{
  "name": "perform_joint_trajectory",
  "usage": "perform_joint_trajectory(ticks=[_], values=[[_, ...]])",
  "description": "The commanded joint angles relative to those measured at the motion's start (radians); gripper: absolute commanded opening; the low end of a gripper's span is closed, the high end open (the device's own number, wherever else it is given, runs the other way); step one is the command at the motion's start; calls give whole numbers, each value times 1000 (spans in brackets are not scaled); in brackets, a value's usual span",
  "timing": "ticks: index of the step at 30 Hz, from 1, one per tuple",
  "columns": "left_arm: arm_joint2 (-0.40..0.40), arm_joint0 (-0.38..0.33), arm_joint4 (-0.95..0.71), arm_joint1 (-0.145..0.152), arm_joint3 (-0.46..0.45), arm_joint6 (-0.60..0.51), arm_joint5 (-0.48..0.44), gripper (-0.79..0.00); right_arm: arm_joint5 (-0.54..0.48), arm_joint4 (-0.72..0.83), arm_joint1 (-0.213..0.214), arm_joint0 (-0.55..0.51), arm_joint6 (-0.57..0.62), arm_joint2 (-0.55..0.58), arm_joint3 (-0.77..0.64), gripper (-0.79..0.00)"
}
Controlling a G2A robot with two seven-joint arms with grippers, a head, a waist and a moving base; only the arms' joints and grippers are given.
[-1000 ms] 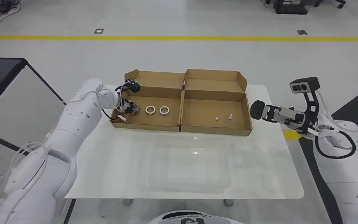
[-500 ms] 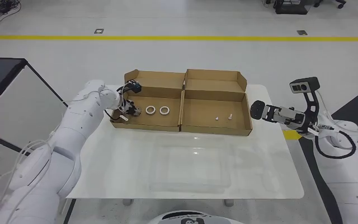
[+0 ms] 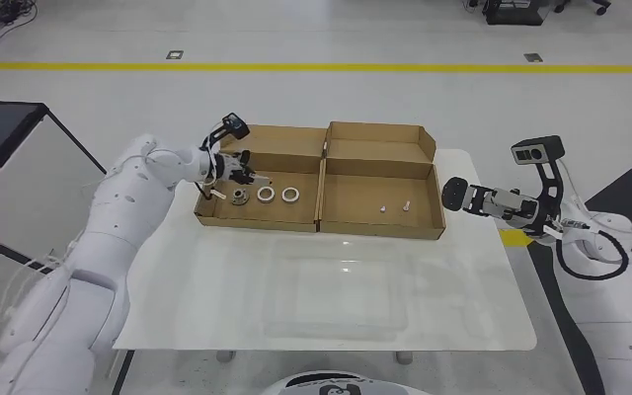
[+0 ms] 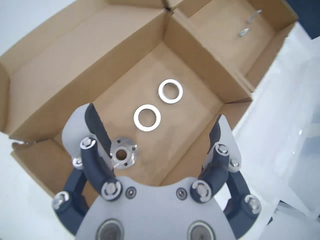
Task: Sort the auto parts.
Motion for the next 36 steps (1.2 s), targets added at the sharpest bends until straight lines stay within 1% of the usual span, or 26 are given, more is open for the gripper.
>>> perform_joint_trajectory(ticks=[1,4,7,12,15,18,22,36], values=[[-57,52,-53,29,-89,-8,-39,0,0,0,0,0,0,0,0,0],[-144,134,-101,72,-225,-35,-66,0,0,0,0,0,0,0,0,0],[-248,232,-147,117,-377,-74,-68,0,0,0,0,0,0,0,0,0],[-439,411,-233,184,-630,-132,-37,0,0,0,0,0,0,0,0,0],[-553,511,-284,215,-740,-163,-6,0,0,0,0,0,0,0,0,0],[-651,597,-338,234,-825,-176,22,0,0,0,0,0,0,0,0,0],[-741,690,-407,251,-898,-184,32,0,0,0,0,0,0,0,0,0],[-741,690,-407,251,-898,-184,32,0,0,0,0,0,0,0,0,0]])
